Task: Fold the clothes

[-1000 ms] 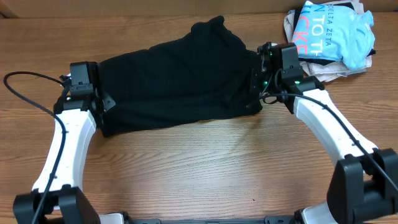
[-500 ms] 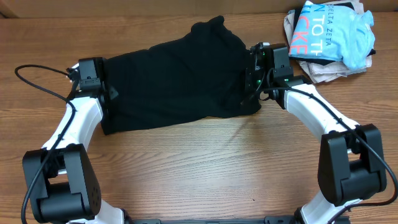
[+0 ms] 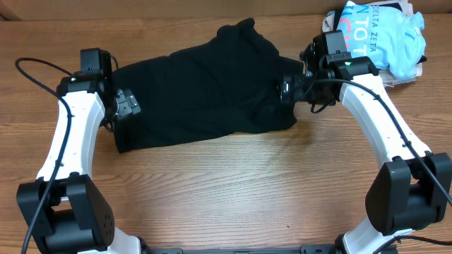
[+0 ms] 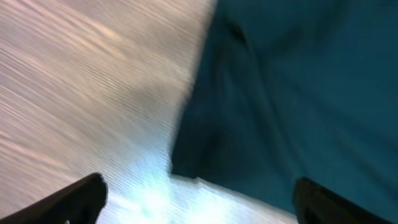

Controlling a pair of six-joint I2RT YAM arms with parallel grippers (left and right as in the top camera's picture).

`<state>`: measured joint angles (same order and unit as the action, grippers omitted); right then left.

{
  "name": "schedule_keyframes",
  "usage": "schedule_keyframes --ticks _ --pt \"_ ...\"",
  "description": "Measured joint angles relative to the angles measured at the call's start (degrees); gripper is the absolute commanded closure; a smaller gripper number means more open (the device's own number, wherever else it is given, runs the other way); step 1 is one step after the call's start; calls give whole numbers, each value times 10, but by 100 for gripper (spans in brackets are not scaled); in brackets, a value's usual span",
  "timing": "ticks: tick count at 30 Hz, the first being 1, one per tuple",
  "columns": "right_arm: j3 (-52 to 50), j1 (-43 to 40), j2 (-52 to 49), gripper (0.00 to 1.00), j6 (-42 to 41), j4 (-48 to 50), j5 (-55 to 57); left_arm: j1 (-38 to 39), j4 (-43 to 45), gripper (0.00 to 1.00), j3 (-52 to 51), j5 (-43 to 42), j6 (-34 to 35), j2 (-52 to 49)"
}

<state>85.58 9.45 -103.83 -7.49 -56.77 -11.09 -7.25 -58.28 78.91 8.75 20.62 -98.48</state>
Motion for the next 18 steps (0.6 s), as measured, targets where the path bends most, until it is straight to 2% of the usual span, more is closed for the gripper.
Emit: schedule_keyframes --ticks 6,7,12,18 --pt "-80 3 0 13 1 32 -15 1 -10 12 -77 -101 -27 1" --pt "-100 3 0 17 2 49 -16 1 -1 13 -99 -108 -28 1" --pt "-171 4 0 21 4 150 -18 1 65 15 -183 -129 -33 0" --pt "-233 4 0 35 15 241 -20 1 107 18 -204 -130 -36 0"
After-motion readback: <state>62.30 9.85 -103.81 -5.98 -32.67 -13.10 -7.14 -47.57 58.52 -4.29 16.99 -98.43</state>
